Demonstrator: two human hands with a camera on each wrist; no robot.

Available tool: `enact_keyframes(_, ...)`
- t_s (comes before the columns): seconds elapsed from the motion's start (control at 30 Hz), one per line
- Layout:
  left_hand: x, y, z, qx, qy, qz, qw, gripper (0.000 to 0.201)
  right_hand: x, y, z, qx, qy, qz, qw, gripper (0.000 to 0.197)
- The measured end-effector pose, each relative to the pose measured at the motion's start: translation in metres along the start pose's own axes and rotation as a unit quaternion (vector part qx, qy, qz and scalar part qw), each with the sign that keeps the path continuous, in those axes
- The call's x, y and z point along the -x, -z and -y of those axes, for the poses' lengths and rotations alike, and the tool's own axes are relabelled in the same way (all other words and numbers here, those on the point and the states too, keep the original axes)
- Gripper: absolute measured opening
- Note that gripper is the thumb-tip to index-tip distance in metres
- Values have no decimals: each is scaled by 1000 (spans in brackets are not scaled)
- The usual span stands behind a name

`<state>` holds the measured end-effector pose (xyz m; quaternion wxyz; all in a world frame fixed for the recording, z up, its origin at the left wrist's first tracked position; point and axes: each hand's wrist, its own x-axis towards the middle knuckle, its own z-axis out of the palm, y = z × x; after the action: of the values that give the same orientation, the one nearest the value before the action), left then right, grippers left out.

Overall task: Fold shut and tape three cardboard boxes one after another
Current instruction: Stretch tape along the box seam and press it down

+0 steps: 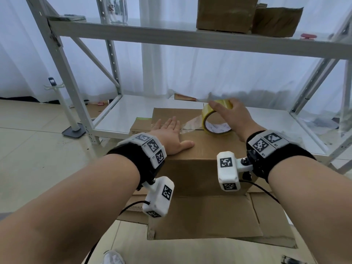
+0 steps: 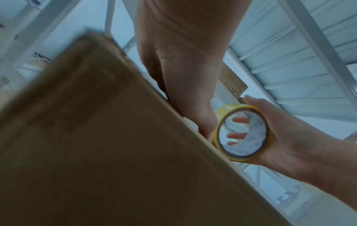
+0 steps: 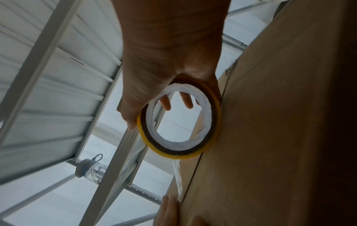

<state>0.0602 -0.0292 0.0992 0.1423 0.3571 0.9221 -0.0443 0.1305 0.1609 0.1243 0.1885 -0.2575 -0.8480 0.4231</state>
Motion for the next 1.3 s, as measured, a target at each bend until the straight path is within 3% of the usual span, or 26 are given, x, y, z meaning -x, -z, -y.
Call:
enact_keyframes(0.13,-8,0,-22,24,-29,1,999,95,0,-3,4,18,-13,16,1000,97)
enact_keyframes(0.27,-8,-1,-16,66,-8,4,998,94,0,-2,0,-32,-60,7,998,73)
enact_keyframes(0.43,2,3,1,121,93,15,988,90,4,4,-19,19,-90,11,996,110)
enact_keyframes(0.53,1,4,2,138,104,-8,985,98,7,12,-14,36,-90,40,994,112)
enact_keyframes(0.73,-2,19,31,134,113,-42,984,93,11,6,4,52,-94,63,992,123)
enact_keyframes(0.9,4,14,38,78,64,13,995,102,12,3,8,30,-81,84,993,102)
enact_keyframes(1.07,16,24,23,-56,5,78,995,125,14,-9,32,-10,26,30,999,24)
enact_keyframes(1.13,21,21,19,-69,-14,92,993,133,16,-15,45,14,72,7,997,19)
enact_keyframes(1.2,22,9,20,-61,-19,78,995,134,15,-20,54,61,105,8,993,27)
enact_keyframes(1.3,24,-5,25,7,-17,7,1000,113,17,-25,57,155,107,22,982,34)
